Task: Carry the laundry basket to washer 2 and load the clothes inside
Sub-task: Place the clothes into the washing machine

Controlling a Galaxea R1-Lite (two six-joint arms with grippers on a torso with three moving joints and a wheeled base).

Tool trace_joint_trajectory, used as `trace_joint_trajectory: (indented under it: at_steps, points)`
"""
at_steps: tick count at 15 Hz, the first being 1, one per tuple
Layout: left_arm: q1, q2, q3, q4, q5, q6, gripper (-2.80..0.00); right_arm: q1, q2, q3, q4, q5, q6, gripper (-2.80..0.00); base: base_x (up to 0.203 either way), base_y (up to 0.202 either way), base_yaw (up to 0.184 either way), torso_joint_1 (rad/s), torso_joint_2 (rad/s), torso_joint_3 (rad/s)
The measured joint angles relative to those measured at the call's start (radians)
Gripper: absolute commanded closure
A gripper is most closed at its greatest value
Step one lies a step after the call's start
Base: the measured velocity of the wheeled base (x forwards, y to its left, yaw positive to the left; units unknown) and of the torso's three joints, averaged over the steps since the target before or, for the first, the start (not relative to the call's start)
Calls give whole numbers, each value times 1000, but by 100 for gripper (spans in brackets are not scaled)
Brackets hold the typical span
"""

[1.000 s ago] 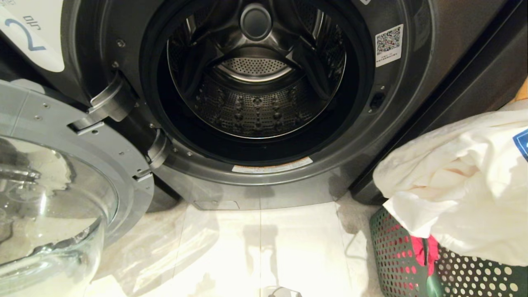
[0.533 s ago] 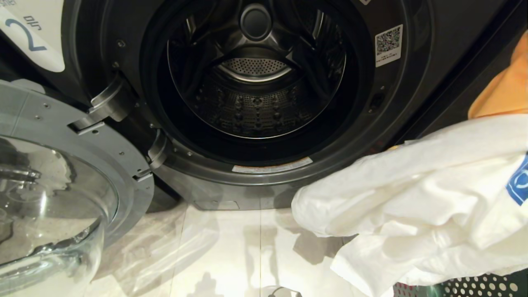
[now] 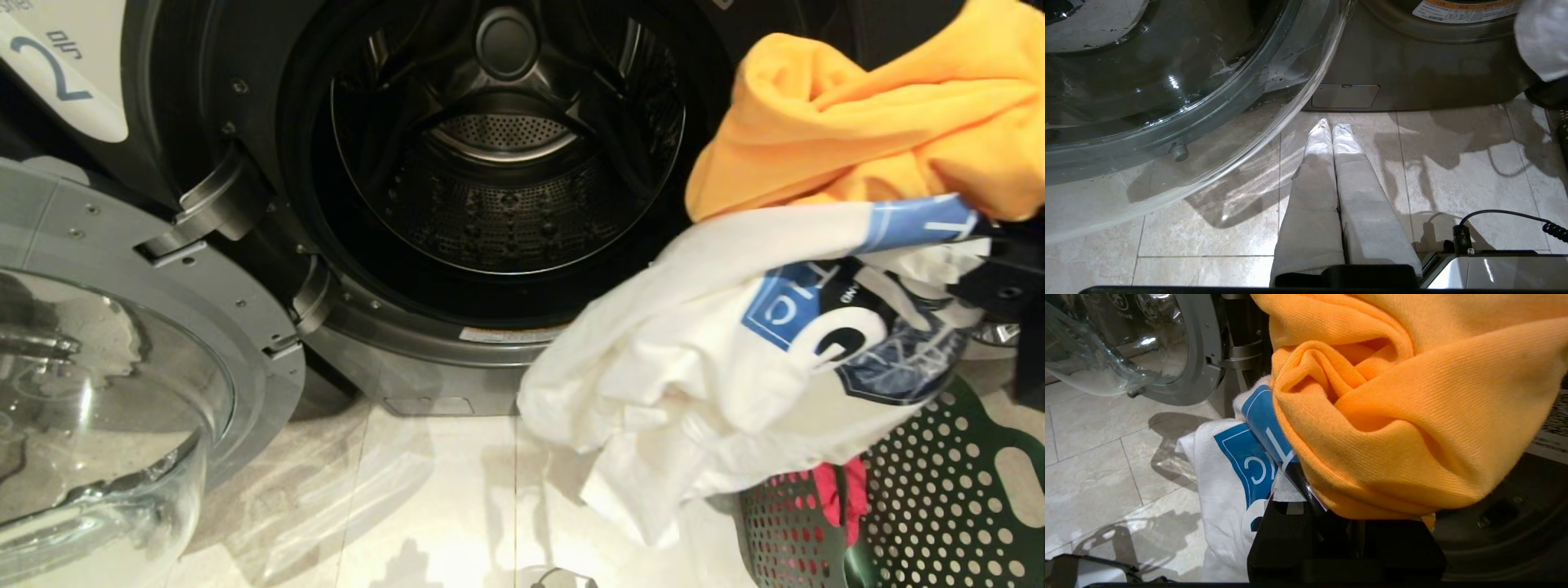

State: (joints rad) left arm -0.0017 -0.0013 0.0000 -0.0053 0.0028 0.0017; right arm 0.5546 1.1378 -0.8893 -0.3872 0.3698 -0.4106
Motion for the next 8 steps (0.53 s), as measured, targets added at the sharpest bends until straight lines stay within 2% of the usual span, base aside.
trace_joint_trajectory:
  at_steps: [3, 8]
  points:
    - [0, 0, 0, 0, 0, 0, 0, 29, 147, 0, -134, -29, 0, 0, 0, 0, 0, 0, 0, 0]
    - [0, 0, 0, 0, 0, 0, 0, 105, 418, -101, -384, -236, 20, 0, 0, 0, 0, 0, 0, 0]
